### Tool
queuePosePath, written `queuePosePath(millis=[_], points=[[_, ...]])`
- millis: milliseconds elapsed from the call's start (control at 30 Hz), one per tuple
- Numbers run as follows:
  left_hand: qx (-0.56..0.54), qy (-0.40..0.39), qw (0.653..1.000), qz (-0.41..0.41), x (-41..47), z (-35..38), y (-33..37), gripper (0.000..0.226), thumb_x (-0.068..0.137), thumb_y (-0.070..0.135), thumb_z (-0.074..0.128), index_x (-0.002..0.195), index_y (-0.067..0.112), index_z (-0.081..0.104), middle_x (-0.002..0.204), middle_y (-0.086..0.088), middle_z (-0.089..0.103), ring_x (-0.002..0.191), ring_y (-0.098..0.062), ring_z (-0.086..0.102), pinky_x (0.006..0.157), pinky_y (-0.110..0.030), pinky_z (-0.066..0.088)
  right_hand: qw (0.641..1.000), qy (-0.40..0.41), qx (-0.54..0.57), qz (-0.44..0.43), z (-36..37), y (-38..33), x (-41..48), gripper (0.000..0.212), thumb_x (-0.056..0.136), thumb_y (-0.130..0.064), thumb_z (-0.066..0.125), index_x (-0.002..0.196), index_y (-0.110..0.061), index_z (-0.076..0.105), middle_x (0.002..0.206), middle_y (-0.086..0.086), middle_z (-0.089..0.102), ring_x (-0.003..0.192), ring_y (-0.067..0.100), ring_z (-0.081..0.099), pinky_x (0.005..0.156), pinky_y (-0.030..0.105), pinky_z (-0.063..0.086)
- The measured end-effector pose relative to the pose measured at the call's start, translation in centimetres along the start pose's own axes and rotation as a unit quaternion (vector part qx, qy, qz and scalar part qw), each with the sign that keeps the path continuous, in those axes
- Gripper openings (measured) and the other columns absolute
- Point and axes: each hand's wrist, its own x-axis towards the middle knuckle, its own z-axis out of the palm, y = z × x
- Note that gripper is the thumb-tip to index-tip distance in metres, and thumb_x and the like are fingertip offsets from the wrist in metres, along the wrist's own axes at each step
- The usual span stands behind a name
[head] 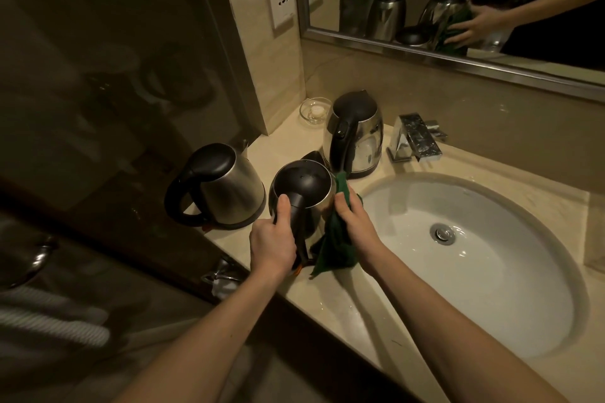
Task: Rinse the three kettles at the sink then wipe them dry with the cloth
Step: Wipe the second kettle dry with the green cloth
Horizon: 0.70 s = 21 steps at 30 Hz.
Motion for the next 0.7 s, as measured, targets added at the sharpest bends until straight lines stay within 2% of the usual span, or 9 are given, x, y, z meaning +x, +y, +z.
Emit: queuePosePath(millis=[100,200,367,467,533,600,700], points=[[0.005,0.006,1.000,-0.007,0.0,0.0,-0.1,0.066,0.098,0.061,0.038,0.062,0.007,0.050,0.054,-0.008,0.048,0.045,-0.018,0.048,0.047,-0.030,0.040,0.993,0.083,0.039,0.073,0.9,0.3,0.6,0.038,0.098,-0.045,0.036,0.127,-0.026,0.053,0.117,-0.002,0.060,0.114,0.019,0.055,0.094,0.036,0.043],[0.002,0.001,1.000,-0.004,-0.1,0.0,0.0,0.066,0.098,0.061,0.038,0.061,0.007,0.050,0.053,-0.007,0.047,0.045,-0.019,0.047,0.048,-0.031,0.039,0.987,0.147,-0.019,0.066,1.7,0.2,0.9,0.040,0.098,-0.041,0.030,0.116,-0.019,0.058,0.108,0.001,0.062,0.109,0.021,0.056,0.098,0.044,0.044],[0.004,0.003,1.000,-0.006,-0.1,0.0,0.0,0.066,0.099,0.059,0.037,0.060,0.007,0.049,0.054,-0.009,0.047,0.046,-0.019,0.048,0.049,-0.031,0.040,0.988,0.142,-0.058,-0.003,1.8,-1.0,1.3,0.045,0.101,-0.044,0.028,0.134,-0.022,0.049,0.127,0.000,0.057,0.119,0.017,0.051,0.105,0.041,0.039],[-0.003,-0.003,1.000,0.002,-0.2,0.0,0.2,0.065,0.100,0.056,0.037,0.059,0.008,0.050,0.049,-0.005,0.046,0.042,-0.017,0.046,0.047,-0.031,0.040,0.988,0.140,-0.059,-0.026,1.8,-1.0,1.6,0.044,0.102,-0.042,0.028,0.133,-0.021,0.051,0.126,0.000,0.058,0.119,0.015,0.051,0.105,0.038,0.040],[-0.011,-0.007,1.000,0.005,-0.3,0.0,0.3,0.064,0.100,0.055,0.038,0.057,0.010,0.049,0.045,-0.002,0.044,0.038,-0.015,0.045,0.045,-0.030,0.039,0.989,0.141,-0.050,-0.008,1.7,-0.5,1.5,0.042,0.102,-0.042,0.028,0.126,-0.019,0.054,0.118,0.000,0.060,0.114,0.016,0.053,0.099,0.035,0.042],[-0.017,-0.011,1.000,0.000,-0.3,0.0,0.3,0.062,0.101,0.054,0.039,0.059,0.009,0.050,0.043,0.000,0.045,0.037,-0.013,0.045,0.045,-0.029,0.039,0.989,0.136,-0.024,0.049,1.5,0.1,1.4,0.043,0.100,-0.046,0.028,0.121,-0.021,0.056,0.112,0.000,0.060,0.110,0.016,0.054,0.093,0.033,0.041],[-0.021,-0.019,1.000,-0.010,-0.2,-0.2,0.4,0.063,0.101,0.055,0.040,0.061,0.008,0.052,0.043,0.000,0.046,0.038,-0.014,0.047,0.047,-0.029,0.041,0.986,0.126,-0.006,0.113,1.4,0.7,1.4,0.044,0.097,-0.050,0.029,0.121,-0.023,0.054,0.113,0.000,0.060,0.110,0.018,0.054,0.096,0.037,0.042]])
